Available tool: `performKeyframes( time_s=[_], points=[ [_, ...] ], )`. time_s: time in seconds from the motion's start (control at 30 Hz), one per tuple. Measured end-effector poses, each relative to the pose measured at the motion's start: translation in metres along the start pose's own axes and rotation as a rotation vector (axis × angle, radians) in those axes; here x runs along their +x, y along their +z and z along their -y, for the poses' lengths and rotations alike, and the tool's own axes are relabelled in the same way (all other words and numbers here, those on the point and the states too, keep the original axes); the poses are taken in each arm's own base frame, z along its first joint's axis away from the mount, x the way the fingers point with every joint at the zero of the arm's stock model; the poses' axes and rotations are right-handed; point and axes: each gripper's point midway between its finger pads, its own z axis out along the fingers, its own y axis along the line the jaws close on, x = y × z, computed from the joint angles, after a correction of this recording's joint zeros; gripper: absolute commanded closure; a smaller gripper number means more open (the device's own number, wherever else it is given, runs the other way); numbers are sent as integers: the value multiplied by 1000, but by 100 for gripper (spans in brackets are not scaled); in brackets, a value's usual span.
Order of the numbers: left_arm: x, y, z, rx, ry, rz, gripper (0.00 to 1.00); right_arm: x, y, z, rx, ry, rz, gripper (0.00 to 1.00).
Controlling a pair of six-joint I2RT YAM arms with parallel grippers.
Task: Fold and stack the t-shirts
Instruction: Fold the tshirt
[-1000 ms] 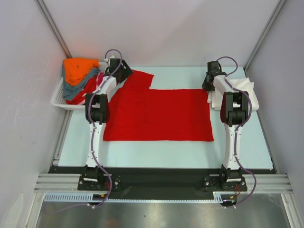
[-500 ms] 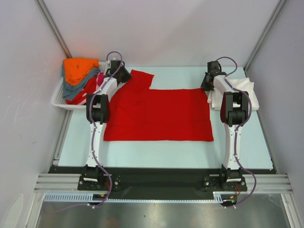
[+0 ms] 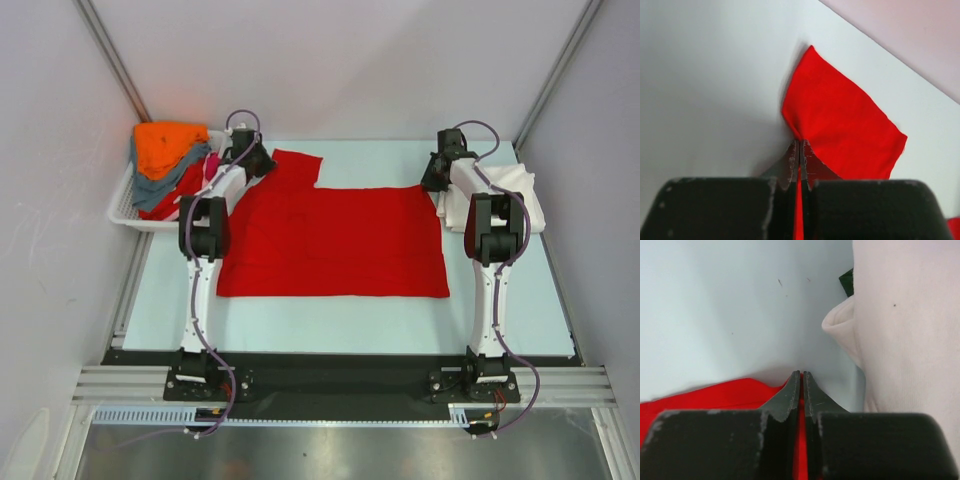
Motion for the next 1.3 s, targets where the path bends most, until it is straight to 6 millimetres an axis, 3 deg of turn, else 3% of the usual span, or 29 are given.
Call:
performKeyframes(
  time_s=[0.13,0.3,0.53,0.87,1.0,1.3],
  points=[
    [1,-14,-1,0,47,1,100,1,-4,-4,-18,7,-8,100],
    [-14,-37,15,35,105,42,100,1,-17,-6,-24,13,-7,100],
    [-33,-64,38,90,192,105,100,3,-48,-4,-23,24,10,100],
    [-12,-93,37,114,251,106,100,3,-86,4,-13,52,53,100],
    [-6,-111,36,119,276,117,100,6,-90,6,-12,53,55,100],
    [-2,-162,42,131,348,186,100,34,-96,18,8,62,16,100]
  ],
)
